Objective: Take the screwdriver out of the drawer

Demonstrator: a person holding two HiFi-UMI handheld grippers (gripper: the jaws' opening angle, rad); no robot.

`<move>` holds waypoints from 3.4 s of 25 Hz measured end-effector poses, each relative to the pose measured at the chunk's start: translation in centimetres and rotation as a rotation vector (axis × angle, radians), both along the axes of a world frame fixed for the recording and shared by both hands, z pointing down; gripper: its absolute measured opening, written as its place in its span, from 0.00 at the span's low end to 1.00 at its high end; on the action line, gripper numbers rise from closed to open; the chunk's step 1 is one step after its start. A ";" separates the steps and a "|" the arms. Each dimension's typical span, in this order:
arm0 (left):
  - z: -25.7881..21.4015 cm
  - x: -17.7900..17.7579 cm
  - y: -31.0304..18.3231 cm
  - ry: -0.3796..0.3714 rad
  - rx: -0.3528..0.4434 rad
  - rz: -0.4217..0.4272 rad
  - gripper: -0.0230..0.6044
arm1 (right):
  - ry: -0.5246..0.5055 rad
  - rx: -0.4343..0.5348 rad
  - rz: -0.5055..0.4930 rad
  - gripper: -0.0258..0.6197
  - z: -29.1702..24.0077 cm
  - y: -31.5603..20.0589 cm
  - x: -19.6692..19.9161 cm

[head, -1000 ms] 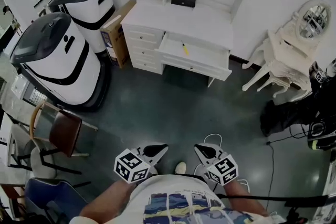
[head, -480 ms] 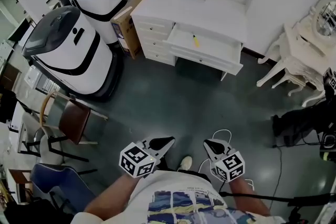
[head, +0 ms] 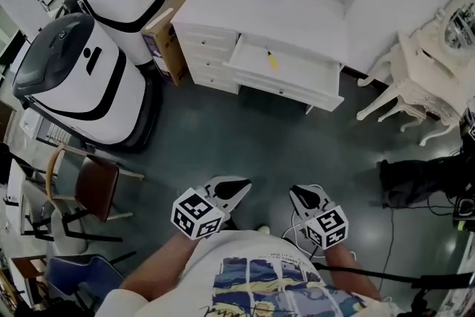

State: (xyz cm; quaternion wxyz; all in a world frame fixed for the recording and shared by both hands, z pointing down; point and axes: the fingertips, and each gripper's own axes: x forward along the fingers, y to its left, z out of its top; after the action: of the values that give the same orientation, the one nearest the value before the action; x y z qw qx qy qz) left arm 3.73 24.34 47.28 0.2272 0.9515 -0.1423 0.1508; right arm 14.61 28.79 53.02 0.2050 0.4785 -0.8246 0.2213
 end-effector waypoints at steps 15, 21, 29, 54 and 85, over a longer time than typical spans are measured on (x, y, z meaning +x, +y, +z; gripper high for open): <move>0.3 -7.2 -18.6 0.020 0.022 0.091 0.06 | 0.116 -0.002 0.068 0.10 -1.2 -20.8 -4.5; 0.4 -7.8 -23.2 0.041 0.013 0.025 0.06 | 0.168 -0.022 0.068 0.10 0.3 -26.8 -2.1; 0.9 -8.0 -30.8 -0.010 0.023 -0.112 0.06 | 0.192 -0.047 0.033 0.10 4.8 -38.0 3.1; -0.6 -0.7 -45.3 -0.188 -0.041 -0.406 0.06 | 0.232 -0.353 -0.058 0.24 25.5 -59.1 14.6; -1.0 -2.3 -46.6 -0.240 -0.046 -0.501 0.06 | 0.312 -0.438 -0.017 0.19 31.8 -60.2 14.7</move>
State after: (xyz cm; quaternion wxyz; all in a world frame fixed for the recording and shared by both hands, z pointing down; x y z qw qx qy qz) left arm 1.44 -22.22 46.25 0.2603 0.8567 -0.3955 0.2046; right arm 29.27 -31.43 84.82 0.4300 0.4441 -0.7194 0.3166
